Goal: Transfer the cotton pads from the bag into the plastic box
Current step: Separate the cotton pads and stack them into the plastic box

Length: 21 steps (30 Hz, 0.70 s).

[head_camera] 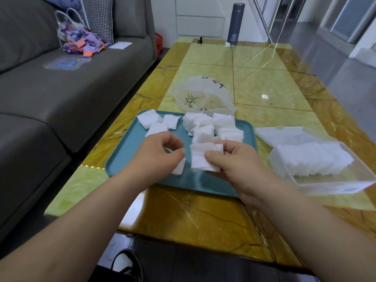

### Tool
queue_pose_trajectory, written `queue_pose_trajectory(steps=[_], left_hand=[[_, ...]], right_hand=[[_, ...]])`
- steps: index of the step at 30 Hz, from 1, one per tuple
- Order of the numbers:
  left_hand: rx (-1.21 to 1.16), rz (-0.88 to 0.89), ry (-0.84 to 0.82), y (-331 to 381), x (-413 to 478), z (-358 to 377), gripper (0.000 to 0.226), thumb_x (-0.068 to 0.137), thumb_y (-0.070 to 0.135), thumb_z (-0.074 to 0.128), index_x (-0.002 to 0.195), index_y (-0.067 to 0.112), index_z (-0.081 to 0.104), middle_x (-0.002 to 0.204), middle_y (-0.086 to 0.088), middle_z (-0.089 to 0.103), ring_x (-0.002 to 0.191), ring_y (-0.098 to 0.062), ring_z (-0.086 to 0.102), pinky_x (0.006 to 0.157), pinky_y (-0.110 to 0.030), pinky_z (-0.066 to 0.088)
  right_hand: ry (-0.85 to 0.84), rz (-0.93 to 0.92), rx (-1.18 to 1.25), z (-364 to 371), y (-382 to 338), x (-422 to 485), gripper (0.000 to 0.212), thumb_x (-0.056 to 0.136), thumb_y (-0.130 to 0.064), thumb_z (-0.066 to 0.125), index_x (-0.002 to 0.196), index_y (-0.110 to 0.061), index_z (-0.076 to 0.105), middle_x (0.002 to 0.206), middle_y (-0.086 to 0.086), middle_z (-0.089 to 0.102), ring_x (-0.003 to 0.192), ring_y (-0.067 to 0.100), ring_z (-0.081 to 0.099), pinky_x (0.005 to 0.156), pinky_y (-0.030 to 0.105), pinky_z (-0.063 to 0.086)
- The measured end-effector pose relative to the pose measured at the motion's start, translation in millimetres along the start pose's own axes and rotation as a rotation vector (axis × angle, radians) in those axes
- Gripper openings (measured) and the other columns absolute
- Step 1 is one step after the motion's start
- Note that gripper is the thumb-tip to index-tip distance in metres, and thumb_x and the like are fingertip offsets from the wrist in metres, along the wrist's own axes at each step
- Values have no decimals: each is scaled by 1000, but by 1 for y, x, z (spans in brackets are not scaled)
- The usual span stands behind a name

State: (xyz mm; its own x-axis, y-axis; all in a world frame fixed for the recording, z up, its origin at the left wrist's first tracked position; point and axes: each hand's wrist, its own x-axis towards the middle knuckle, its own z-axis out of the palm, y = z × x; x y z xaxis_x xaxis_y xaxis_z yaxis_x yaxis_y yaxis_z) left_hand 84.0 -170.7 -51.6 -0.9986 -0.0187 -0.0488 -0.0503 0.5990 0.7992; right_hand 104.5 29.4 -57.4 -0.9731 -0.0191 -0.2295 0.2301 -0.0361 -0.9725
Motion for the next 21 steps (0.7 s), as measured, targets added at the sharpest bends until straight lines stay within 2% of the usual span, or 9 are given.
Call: queue_pose_trajectory(steps=[2, 3, 6, 9, 11, 13, 15, 18, 21], left_hand=[[351, -17, 34, -10, 6, -3, 36, 91, 42, 72, 123, 28, 67, 120, 7, 67, 99, -11, 64, 85, -29, 53], [432, -43, 21, -13, 7, -3, 47, 89, 48, 72, 130, 26, 63, 126, 5, 62, 108, -16, 62, 91, -34, 52], [436, -116, -40, -14, 8, -1, 60, 84, 54, 74, 133, 24, 60, 120, 0, 62, 109, -24, 61, 93, -41, 54], [334, -152, -119, -10, 7, 1, 45, 85, 44, 78, 124, 27, 63, 104, 3, 65, 99, -21, 64, 90, -40, 56], [297, -152, -140, -8, 5, 1, 25, 85, 38, 80, 104, 26, 69, 96, 5, 67, 90, -16, 63, 85, -36, 56], [272, -138, -153, -6, 2, 2, 18, 84, 37, 81, 92, 24, 71, 91, 4, 68, 85, -13, 62, 79, -35, 57], [194, -109, -156, 0, -1, -1, 20, 85, 38, 81, 91, 22, 71, 90, 4, 68, 81, -11, 61, 68, -32, 53], [-114, -50, -271, 14, -7, -9, 24, 84, 31, 84, 92, 13, 70, 79, 4, 69, 66, -8, 57, 55, -20, 45], [-399, -4, -404, 28, -13, -7, 19, 83, 19, 84, 91, 12, 70, 69, 5, 64, 56, -8, 48, 50, -22, 35]], right_hand=[[39, 41, -15, -1, 4, 4, 18, 90, -6, 74, 106, -14, 77, 102, 7, 82, 102, 28, 77, 95, 52, 61], [47, 53, -14, -2, 4, 5, 18, 90, -6, 75, 105, -14, 78, 101, 6, 82, 102, 28, 77, 94, 51, 62], [70, 61, 25, -3, 4, 7, 21, 89, -7, 76, 109, -16, 77, 103, 6, 82, 101, 29, 77, 91, 45, 63], [98, 39, 22, -4, 3, 7, 23, 90, -9, 76, 112, -17, 76, 105, 7, 81, 100, 29, 77, 83, 40, 65], [119, 26, 21, -6, 2, 7, 19, 91, -8, 76, 108, -17, 76, 105, 7, 80, 99, 29, 77, 80, 38, 66], [139, 15, 17, -8, 2, 7, 16, 91, -8, 76, 104, -17, 76, 103, 7, 80, 99, 29, 77, 78, 36, 65], [156, -2, -7, -10, 3, 9, 16, 90, -8, 77, 103, -18, 76, 100, 5, 81, 99, 29, 77, 81, 38, 64], [164, -9, -41, -12, 3, 10, 20, 88, -9, 79, 106, -18, 77, 96, 3, 82, 97, 27, 77, 89, 43, 64], [113, 1, -60, -13, 3, 10, 23, 85, -10, 81, 107, -16, 79, 97, 7, 82, 100, 31, 77, 94, 54, 61]])
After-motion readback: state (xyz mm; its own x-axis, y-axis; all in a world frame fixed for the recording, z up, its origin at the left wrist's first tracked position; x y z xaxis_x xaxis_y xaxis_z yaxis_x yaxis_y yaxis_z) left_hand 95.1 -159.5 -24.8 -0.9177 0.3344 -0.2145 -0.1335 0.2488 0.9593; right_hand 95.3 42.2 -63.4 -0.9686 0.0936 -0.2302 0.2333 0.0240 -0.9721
